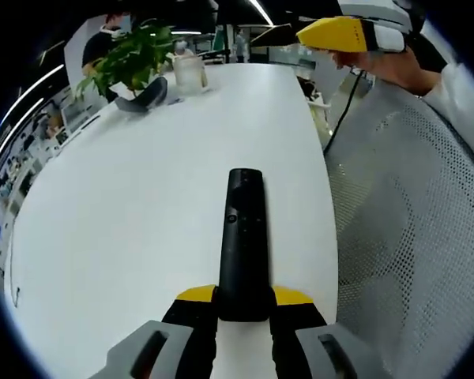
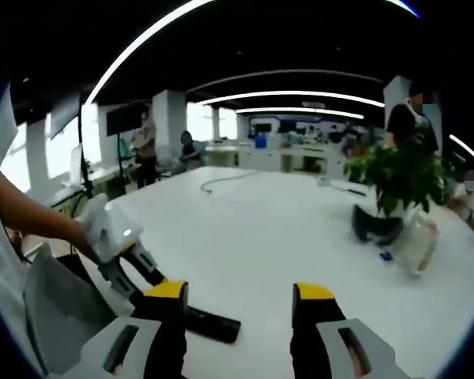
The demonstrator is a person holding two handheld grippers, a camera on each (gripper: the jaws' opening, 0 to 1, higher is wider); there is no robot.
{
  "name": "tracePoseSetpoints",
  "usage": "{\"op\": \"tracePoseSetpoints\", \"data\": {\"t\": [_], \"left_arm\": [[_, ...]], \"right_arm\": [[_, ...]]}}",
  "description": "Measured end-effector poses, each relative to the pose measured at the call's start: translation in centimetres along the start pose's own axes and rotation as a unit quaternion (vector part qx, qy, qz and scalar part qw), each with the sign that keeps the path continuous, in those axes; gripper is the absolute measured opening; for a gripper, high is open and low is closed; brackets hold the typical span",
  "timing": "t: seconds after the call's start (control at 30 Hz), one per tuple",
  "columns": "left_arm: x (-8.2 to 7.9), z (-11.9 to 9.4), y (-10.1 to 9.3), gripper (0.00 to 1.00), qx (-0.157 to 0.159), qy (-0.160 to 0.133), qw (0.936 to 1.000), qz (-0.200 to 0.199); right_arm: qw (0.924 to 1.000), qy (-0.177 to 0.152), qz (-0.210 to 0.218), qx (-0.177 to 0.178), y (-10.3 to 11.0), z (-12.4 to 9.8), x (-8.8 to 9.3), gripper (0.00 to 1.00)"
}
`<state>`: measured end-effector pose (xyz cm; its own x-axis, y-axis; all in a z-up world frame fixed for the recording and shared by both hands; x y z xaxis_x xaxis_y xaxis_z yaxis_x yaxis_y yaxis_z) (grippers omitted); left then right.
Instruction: Press the specified remote control buttons in sequence, fully releasing each button before pressing the next.
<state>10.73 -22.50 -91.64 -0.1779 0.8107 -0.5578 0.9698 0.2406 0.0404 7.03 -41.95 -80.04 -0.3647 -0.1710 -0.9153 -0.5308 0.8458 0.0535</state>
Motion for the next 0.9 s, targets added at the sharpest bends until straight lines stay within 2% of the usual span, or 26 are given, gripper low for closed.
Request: {"op": "tracePoseSetpoints", "data": {"t": [0.23,0.4,0.7,0.9], "left_arm": [[0.0,0.0,1.6,0.24,-0.013,0.011,0.9999,0.001],[-0.2,0.1,2.9,0.23,-0.020,0.024,0.9995,0.009],[-0.6,0.2,5.8,0.23,-0.037,0.045,0.9979,0.028],[-0.9,0.5,7.5,0.23,-0.037,0.051,0.9978,0.023]], "right_arm": [[1.0000,0.000,0.008,0.001,-0.1,0.1,0.1,0.50],[0.9999,0.005,0.012,-0.001,-0.2,0.1,0.2,0.46],[0.9997,0.002,0.025,0.000,-0.5,0.1,0.2,0.48],[0.9996,0.003,0.026,0.002,-0.6,0.1,0.2,0.47]]}}
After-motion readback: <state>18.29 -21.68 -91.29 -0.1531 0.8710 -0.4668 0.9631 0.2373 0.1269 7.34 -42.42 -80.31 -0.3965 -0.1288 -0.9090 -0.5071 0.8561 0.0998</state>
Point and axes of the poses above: the point that each gripper's makers call its tool centre point, and the gripper's own axes: z roughly forward along the fingers, y roughly to its left, x roughly out of its underside, the point moved 7 cm from there along -z, roughly backward along the fingers, and after that the axes turned 3 degrees about -x, right-handed, at the moved point
